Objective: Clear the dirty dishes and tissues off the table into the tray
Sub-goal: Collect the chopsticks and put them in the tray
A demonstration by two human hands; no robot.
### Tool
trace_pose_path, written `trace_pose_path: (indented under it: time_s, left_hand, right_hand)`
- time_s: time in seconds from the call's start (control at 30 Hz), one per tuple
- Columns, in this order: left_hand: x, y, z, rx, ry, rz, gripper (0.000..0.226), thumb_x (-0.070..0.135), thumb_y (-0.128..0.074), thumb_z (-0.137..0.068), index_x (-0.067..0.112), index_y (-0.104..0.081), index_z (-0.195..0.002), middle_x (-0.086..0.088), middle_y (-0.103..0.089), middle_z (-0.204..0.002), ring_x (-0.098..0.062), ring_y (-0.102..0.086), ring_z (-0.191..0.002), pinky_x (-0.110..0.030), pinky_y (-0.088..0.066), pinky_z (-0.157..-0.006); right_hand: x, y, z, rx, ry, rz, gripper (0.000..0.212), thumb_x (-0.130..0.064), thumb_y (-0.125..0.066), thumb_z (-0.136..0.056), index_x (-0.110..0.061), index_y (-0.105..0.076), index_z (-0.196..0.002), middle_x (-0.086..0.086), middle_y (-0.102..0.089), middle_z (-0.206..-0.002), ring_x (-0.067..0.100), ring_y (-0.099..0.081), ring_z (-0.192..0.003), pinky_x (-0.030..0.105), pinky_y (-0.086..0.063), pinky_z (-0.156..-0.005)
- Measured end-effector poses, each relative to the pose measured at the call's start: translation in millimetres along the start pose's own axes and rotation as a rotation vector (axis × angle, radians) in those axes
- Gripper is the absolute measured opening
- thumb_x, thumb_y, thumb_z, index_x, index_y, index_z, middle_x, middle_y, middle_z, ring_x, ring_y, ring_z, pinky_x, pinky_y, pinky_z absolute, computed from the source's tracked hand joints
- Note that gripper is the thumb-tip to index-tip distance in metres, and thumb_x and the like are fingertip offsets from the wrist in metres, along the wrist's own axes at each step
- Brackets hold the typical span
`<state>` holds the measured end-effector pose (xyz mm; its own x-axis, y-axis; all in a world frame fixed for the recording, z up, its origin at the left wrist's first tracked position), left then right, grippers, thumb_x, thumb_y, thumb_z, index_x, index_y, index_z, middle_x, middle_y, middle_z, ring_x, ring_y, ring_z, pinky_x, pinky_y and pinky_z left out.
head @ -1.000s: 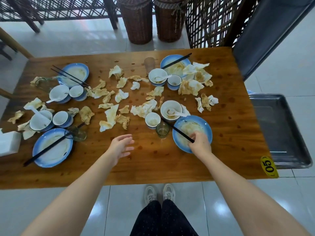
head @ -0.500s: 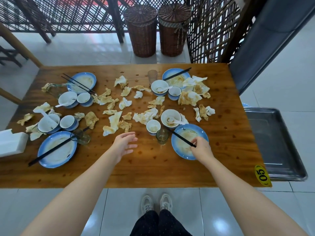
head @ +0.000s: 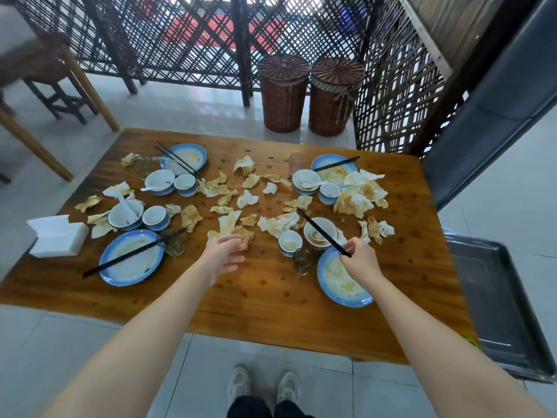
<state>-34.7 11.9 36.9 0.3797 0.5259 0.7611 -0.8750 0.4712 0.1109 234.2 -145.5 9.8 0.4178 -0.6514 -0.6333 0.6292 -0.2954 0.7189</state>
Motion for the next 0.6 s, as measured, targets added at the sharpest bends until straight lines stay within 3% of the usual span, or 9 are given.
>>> trace_pose_path:
  time_s: [0.13,0.23,0.43,0.6]
  left_hand:
    - [0,28,-1,0.045,0.006,0.032,0.022,0.027,-0.057,-0.097,0.024,-0.059,-0.118,-0.001,-0.067,-0.107,-0.020,-0.064,-0.097,-0.035,-0.050,-0.079]
    - [-4,53,-2,0.063,0.010,0.044,0.020,0.026,-0.057,-0.096,0.024,-0.060,-0.116,-0.001,-0.066,-0.109,-0.021,-0.065,-0.098,-0.037,-0.051,-0.083]
    - [-12,116,-8,0.131,0.023,0.093,0.018,0.023,-0.056,-0.097,0.024,-0.061,-0.114,0.001,-0.068,-0.102,-0.020,-0.066,-0.091,-0.033,-0.052,-0.074]
    - [-20,173,-14,0.189,0.049,0.095,0.018,0.023,-0.056,-0.096,0.024,-0.062,-0.113,0.001,-0.068,-0.096,-0.017,-0.066,-0.082,-0.030,-0.051,-0.069]
  right_hand:
    - [-31,-16,-3,-0.034,0.063,0.007,0.017,-0.003,-0.060,-0.087,-0.014,-0.054,-0.097,0.000,-0.056,-0.089,0.017,-0.054,-0.083,0.019,-0.038,-0.056]
    - [-58,-32,-9,-0.058,0.089,0.037,0.014,-0.005,-0.062,-0.087,-0.013,-0.055,-0.097,0.002,-0.058,-0.088,0.019,-0.054,-0.083,0.024,-0.040,-0.064]
    - [-111,-76,-8,-0.087,0.135,0.034,0.018,-0.009,-0.064,-0.087,-0.021,-0.053,-0.095,-0.006,-0.055,-0.081,0.010,-0.056,-0.073,0.017,-0.039,-0.051]
    - [-155,-117,-7,-0.096,0.158,0.105,0.018,-0.013,-0.066,-0.086,-0.017,-0.058,-0.102,-0.002,-0.057,-0.094,0.015,-0.055,-0.087,0.028,-0.048,-0.071]
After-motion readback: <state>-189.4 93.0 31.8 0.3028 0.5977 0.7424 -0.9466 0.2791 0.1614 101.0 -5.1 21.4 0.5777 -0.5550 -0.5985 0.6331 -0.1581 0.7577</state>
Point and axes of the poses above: each hand's wrist, its own z-axis away from the middle knuckle, its own y-axis out of the back of the hand, x = y × z, the point moved 1 cm from there along -z, towards the middle knuckle
